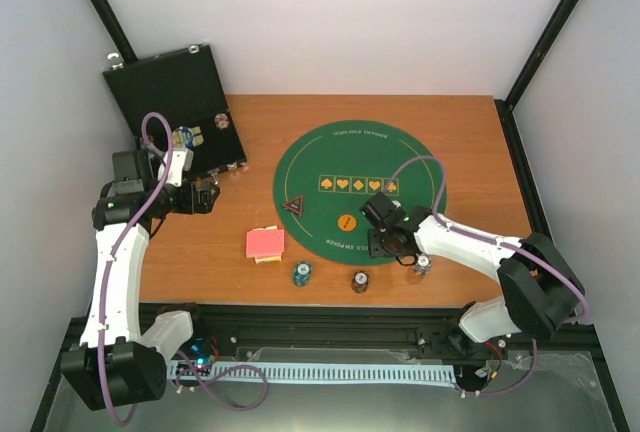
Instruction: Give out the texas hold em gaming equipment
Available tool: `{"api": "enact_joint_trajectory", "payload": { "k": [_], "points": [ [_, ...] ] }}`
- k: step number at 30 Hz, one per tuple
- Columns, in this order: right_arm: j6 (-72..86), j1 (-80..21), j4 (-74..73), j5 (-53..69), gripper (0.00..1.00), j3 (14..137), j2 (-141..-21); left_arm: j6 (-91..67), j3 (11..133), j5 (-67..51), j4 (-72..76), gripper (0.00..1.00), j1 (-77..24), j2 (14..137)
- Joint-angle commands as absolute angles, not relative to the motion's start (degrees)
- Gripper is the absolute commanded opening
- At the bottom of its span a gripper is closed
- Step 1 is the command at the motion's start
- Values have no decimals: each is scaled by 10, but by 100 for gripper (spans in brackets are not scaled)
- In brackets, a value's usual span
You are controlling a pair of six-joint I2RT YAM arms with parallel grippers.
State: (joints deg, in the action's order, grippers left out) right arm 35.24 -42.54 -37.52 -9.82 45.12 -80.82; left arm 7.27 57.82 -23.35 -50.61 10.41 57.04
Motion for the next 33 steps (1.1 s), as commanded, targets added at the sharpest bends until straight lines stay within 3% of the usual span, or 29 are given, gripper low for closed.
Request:
{"api": "enact_joint_trajectory", "payload": {
  "k": [1,10,22,33],
  "points": [
    [353,-401,-355,-85,54,448,-824,62,606,-244,-511,100,108,565],
    [310,-355,-306,-42,46,447,-866,59,613,-245,-511,100,108,570],
    [285,-351,-283,-23,44,478,-910,48,609,-245,-504,100,109,581],
    [264,-334,-285,-36,31,543,-975,56,609,-235,-506,100,109,578]
  ]
}}
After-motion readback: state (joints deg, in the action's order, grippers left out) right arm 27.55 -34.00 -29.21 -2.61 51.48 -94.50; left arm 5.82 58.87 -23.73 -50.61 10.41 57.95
